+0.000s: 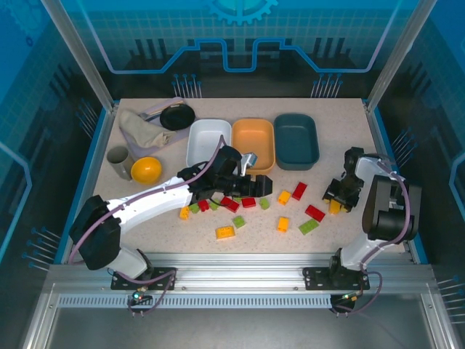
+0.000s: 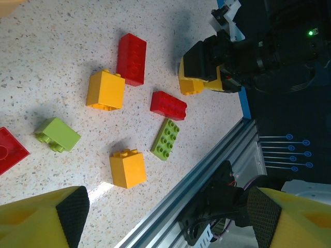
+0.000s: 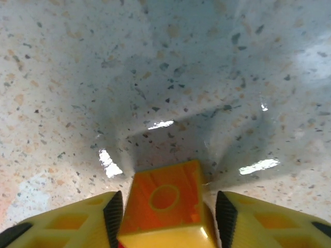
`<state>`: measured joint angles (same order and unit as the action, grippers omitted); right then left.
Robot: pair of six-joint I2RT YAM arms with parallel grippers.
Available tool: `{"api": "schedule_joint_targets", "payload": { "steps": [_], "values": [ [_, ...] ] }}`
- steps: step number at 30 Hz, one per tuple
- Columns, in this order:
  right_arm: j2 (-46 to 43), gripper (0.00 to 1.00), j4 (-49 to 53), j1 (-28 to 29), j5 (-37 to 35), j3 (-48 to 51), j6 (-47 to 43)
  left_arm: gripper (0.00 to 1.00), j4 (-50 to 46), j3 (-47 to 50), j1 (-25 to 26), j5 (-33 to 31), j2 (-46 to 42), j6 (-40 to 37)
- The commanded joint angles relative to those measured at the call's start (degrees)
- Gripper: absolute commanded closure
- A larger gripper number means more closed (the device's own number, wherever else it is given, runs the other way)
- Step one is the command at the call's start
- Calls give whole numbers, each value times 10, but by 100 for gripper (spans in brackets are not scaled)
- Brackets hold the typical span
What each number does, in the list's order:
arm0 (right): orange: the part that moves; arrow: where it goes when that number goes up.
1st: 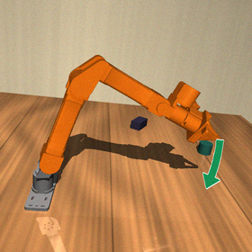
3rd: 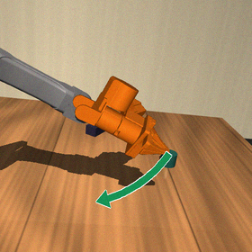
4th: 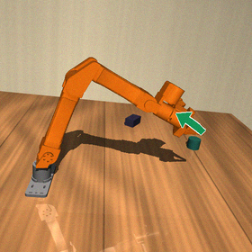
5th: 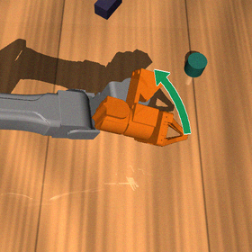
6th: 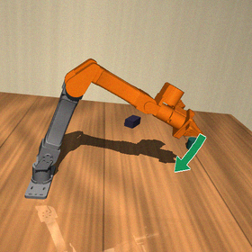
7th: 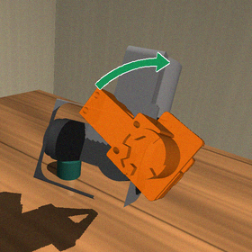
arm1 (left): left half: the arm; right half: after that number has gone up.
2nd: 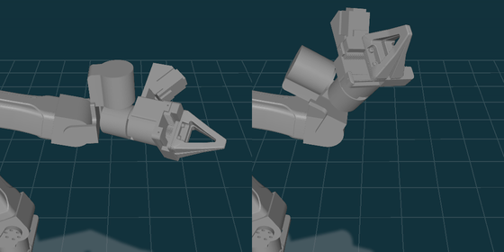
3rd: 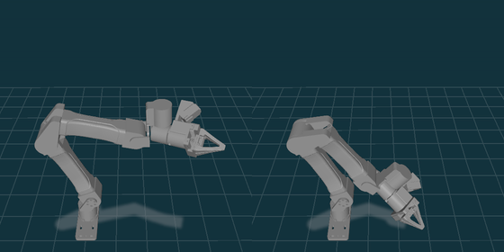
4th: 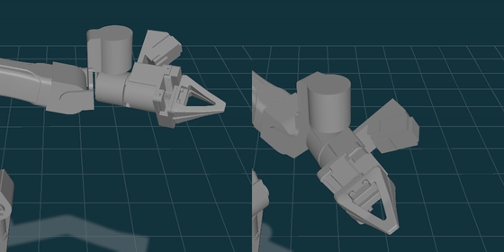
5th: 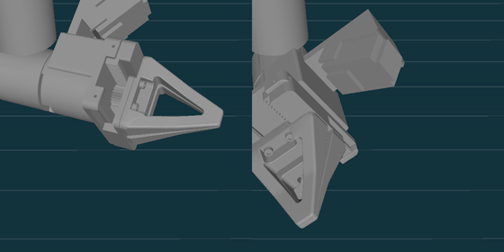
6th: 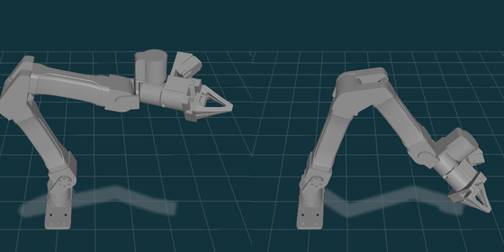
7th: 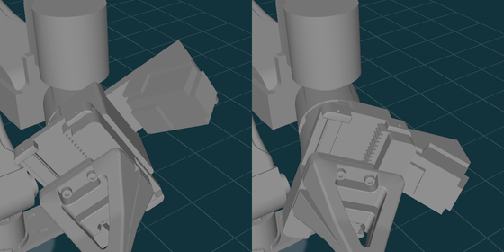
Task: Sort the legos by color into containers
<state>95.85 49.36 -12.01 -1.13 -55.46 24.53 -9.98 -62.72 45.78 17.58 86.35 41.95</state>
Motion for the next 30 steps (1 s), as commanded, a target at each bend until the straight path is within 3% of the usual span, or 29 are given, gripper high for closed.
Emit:
{"api": "schedule_joint_targets", "payload": {
  "steps": [1, 6, 10, 13, 17, 23, 30],
  "values": [
    [16, 59, -1, 17, -12, -14, 0, 16, 12, -2, 5, -12, 1, 5],
    [-7, 80, 2, 45, -34, -29, 6, 16, -8, -8, 5, -38, -9, 2],
    [-56, 81, 24, 104, -52, -91, 20, 16, -54, -25, -1, -83, -29, 1],
    [-45, 81, 36, 154, -52, -171, 34, 16, -74, -37, -22, -106, -42, 12],
    [49, 81, 49, 194, -42, -300, 51, 16, -124, -70, -63, -131, -37, 25],
    [250, 79, 99, 197, -40, -516, 61, 16, -153, -81, -116, -141, -38, 47],
    [441, 67, 170, 196, -23, -726, 59, 16, -173, -52, -133, -163, -81, 57]
  ]
}}
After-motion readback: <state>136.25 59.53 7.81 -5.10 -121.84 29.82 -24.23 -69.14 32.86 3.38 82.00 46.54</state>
